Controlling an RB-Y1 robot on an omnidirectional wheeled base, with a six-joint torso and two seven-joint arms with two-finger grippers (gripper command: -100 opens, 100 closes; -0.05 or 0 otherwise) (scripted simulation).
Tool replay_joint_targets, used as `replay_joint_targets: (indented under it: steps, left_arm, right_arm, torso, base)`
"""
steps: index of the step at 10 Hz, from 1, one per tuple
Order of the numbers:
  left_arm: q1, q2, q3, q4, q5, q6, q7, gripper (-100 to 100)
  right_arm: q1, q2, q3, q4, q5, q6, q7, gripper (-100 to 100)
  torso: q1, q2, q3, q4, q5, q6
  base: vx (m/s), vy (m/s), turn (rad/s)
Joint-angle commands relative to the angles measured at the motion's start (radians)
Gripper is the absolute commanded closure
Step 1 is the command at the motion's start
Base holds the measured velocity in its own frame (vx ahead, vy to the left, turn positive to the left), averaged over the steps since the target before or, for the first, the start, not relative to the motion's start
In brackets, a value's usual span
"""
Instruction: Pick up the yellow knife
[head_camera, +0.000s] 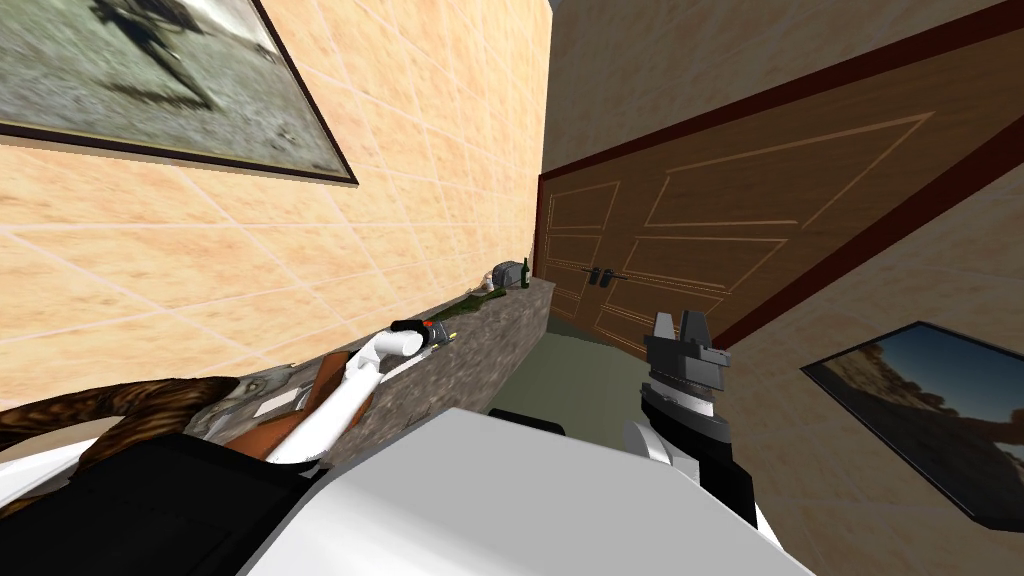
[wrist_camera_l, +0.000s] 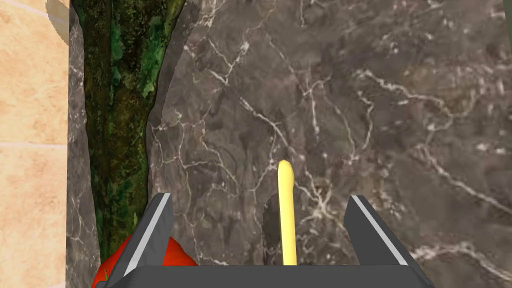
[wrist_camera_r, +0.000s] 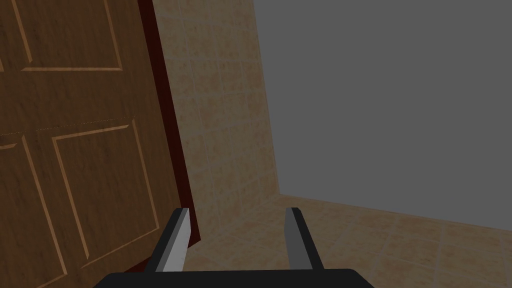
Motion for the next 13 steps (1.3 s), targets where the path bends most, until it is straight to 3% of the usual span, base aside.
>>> replay_joint_targets:
  steps: [1, 2, 3, 4, 5, 6, 7, 8, 9, 10, 13]
  left_arm:
    - [-0.019, 0.015, -0.004, 0.026, 0.015, 0.05, 0.008, -100]
    - [-0.019, 0.015, -0.004, 0.026, 0.015, 0.061, 0.008, -100]
    - [-0.028, 0.042, -0.006, 0.058, 0.048, 0.1, 0.018, -100]
    - [-0.028, 0.042, -0.006, 0.058, 0.048, 0.121, 0.018, -100]
    - [-0.036, 0.068, -0.008, 0.089, 0.079, 0.152, 0.028, -100]
    - [-0.036, 0.068, -0.008, 0.089, 0.079, 0.179, 0.028, -100]
    - [-0.044, 0.094, -0.01, 0.119, 0.11, 0.21, 0.037, -100]
    - [-0.044, 0.094, -0.01, 0.119, 0.11, 0.234, 0.037, -100]
    - [-0.051, 0.12, -0.013, 0.148, 0.139, 0.264, 0.045, -100]
    - [-0.051, 0.12, -0.013, 0.148, 0.139, 0.286, 0.045, -100]
    - [-0.062, 0.169, -0.02, 0.201, 0.192, 0.368, 0.059, -100]
  right_arm:
    - [0.0, 0.0, 0.0, 0.0, 0.0, 0.0, 0.0, 0]
    - [0.0, 0.0, 0.0, 0.0, 0.0, 0.0, 0.0, 0]
    - [0.0, 0.0, 0.0, 0.0, 0.0, 0.0, 0.0, 0]
    - [0.0, 0.0, 0.0, 0.0, 0.0, 0.0, 0.0, 0]
    - [0.0, 0.0, 0.0, 0.0, 0.0, 0.0, 0.0, 0]
    - [0.0, 0.0, 0.0, 0.0, 0.0, 0.0, 0.0, 0]
    - [0.0, 0.0, 0.0, 0.0, 0.0, 0.0, 0.0, 0]
    - [0.0, 0.0, 0.0, 0.0, 0.0, 0.0, 0.0, 0]
    - [0.0, 0.0, 0.0, 0.0, 0.0, 0.0, 0.0, 0]
    - [0.0, 0.0, 0.0, 0.0, 0.0, 0.0, 0.0, 0]
    - [0.0, 0.0, 0.0, 0.0, 0.0, 0.0, 0.0, 0]
  torso:
    - [0.0, 0.0, 0.0, 0.0, 0.0, 0.0]
    - [0.0, 0.0, 0.0, 0.0, 0.0, 0.0]
    - [0.0, 0.002, 0.001, 0.0, 0.0, 0.0]
    - [0.0, 0.001, 0.001, 0.0, 0.0, 0.0]
    - [0.0, 0.001, 0.001, 0.0, 0.0, 0.0]
    - [0.0, 0.0, 0.0, 0.0, 0.0, 0.0]
    - [0.0, 0.0, 0.0, 0.0, 0.0, 0.0]
    - [0.001, 0.0, 0.0, 0.0, 0.0, 0.0]
    - [0.0, 0.001, 0.0, 0.0, 0.0, 0.0]
    - [0.001, 0.0, 0.0, 0.0, 0.0, 0.0]
    - [0.0, 0.001, 0.0, 0.0, 0.0, 0.0]
  base:
    - [0.036, 0.003, 0.013]
    - [0.015, 0.005, -0.004]
    - [0.033, 0.004, 0.024]
    - [0.035, -0.001, 0.017]
    - [0.049, -0.001, 0.028]
    - [0.042, 0.005, 0.017]
    - [0.044, 0.01, 0.035]
    - [0.038, 0.005, 0.015]
    - [0.047, 0.006, 0.028]
    - [0.041, 0.005, 0.017]
    - [0.038, 0.004, 0.03]
